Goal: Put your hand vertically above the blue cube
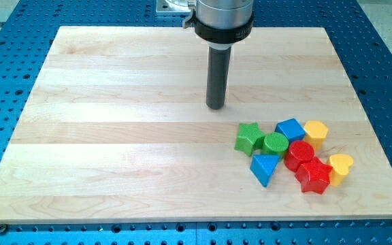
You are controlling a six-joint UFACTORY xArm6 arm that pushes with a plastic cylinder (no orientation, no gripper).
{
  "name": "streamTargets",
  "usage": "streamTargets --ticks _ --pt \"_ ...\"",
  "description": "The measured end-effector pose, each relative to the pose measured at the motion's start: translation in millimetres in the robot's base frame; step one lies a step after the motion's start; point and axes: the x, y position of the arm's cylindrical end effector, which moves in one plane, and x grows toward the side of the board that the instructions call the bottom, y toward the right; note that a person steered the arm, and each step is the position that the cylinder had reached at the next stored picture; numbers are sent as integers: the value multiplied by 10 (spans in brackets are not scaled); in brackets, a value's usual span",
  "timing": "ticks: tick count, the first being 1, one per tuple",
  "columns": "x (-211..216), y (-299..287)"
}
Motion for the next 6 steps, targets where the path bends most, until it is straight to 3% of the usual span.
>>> streamTargets --ticks 4,6 --pt "15 76" --pt "54 882"
